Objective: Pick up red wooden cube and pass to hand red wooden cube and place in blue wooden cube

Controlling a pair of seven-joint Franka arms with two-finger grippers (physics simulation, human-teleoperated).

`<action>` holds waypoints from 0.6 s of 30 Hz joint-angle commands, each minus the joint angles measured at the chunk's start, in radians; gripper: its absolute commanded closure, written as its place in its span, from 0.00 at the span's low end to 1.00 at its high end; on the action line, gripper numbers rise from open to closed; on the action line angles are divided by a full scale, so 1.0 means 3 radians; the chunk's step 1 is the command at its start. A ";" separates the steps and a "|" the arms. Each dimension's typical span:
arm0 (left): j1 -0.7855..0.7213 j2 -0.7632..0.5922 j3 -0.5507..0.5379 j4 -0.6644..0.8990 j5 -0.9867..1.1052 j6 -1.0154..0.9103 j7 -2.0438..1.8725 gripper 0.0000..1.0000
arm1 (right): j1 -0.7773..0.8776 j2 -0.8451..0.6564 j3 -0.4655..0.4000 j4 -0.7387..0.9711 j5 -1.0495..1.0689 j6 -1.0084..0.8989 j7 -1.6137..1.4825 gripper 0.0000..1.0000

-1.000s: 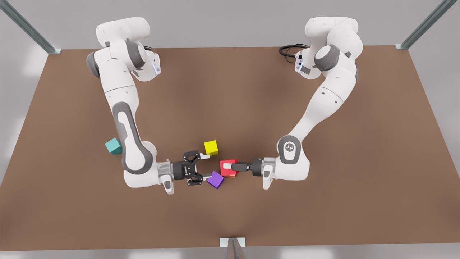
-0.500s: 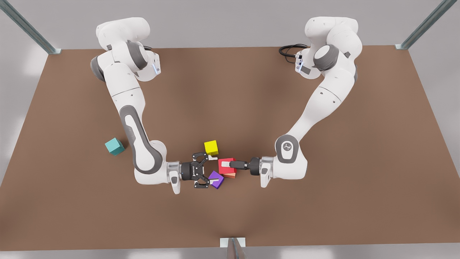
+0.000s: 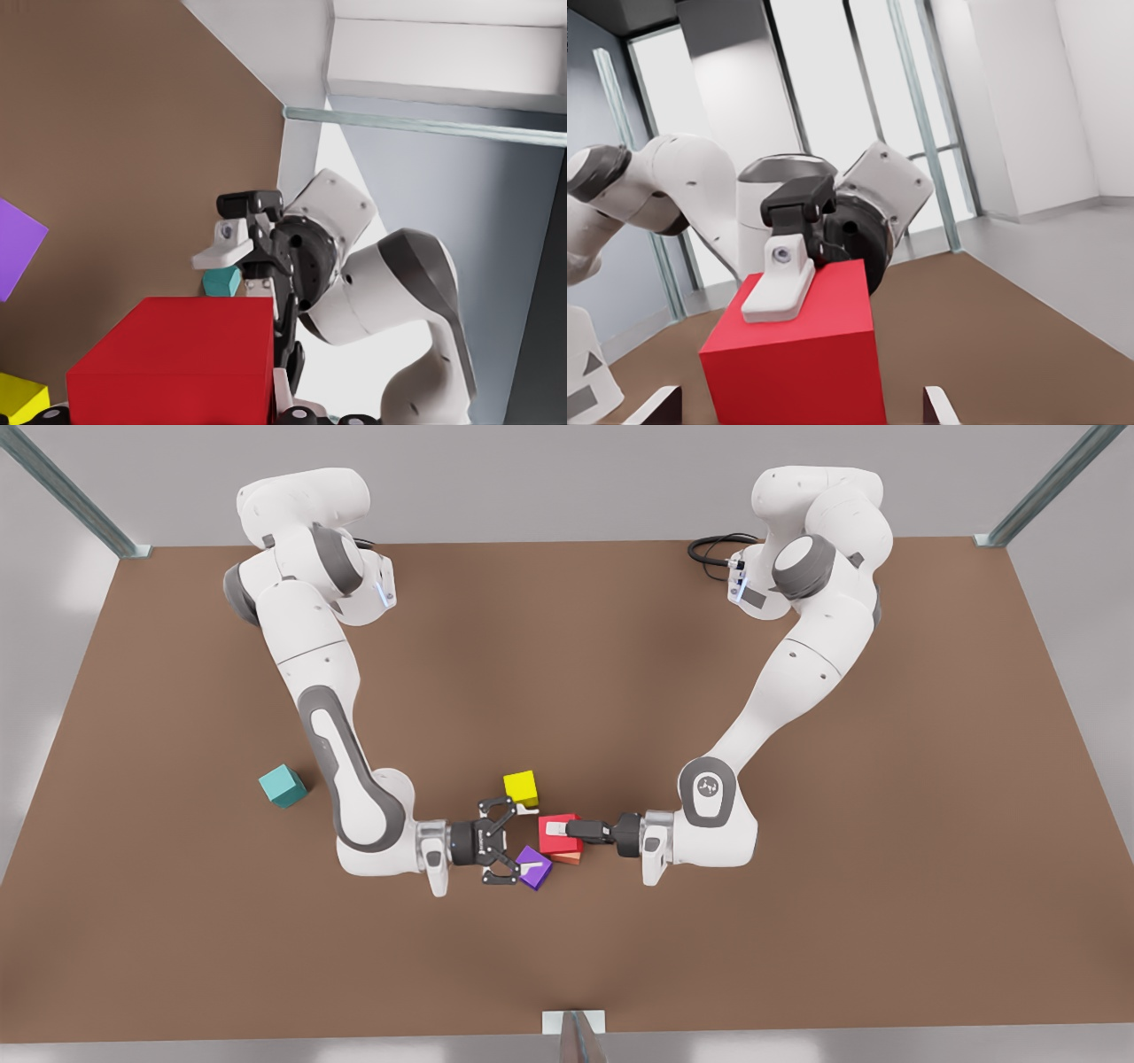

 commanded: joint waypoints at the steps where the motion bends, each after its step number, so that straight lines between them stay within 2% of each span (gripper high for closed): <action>1: 0.0000 -0.0004 -0.0002 0.0001 -0.0065 -0.0026 0.0333 0.47 | 0.0001 -0.0006 0.0003 0.0013 0.0005 0.0019 -0.0471 0.00; 18: -0.0026 0.0011 -0.0002 0.0001 -0.0065 0.0025 0.0333 0.47 | 0.0052 0.0101 0.0151 0.0038 0.0072 0.0214 -0.0583 0.00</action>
